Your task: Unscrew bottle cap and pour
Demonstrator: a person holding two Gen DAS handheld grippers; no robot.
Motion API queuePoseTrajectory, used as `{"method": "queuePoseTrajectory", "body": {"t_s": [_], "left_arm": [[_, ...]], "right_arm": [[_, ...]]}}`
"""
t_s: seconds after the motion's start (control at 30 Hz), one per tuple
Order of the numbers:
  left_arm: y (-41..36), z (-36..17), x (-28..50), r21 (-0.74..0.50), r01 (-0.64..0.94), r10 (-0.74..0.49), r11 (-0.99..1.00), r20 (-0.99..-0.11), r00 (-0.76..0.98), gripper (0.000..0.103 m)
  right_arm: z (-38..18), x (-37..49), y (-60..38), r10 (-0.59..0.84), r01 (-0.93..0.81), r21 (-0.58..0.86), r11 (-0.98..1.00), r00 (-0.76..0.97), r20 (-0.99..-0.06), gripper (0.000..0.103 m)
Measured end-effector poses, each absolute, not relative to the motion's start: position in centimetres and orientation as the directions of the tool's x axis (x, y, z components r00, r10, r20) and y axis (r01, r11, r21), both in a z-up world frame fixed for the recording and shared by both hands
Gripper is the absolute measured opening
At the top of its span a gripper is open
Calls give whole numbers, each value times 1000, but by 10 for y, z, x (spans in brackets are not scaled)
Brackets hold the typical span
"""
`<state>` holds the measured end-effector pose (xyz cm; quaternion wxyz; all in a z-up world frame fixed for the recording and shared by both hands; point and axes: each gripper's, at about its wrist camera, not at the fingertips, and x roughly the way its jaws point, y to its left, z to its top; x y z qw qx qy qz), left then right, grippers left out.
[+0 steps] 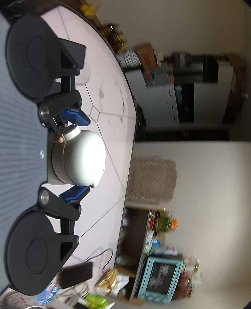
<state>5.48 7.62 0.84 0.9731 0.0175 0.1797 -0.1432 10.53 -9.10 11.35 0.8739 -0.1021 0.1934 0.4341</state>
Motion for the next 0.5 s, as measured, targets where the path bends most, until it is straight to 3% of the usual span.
{"method": "queuePoseTrajectory", "body": {"t_s": [0.4, 0.5], "left_arm": [[73, 9, 55, -8, 291, -275, 957, -355, 894, 72], [71, 9, 54, 1, 291, -272, 957, -356, 894, 72]], "right_arm": [[112, 119, -99, 780, -861, -17, 508, 469, -414, 71], [112, 118, -98, 780, -861, -19, 508, 470, -413, 83]]}}
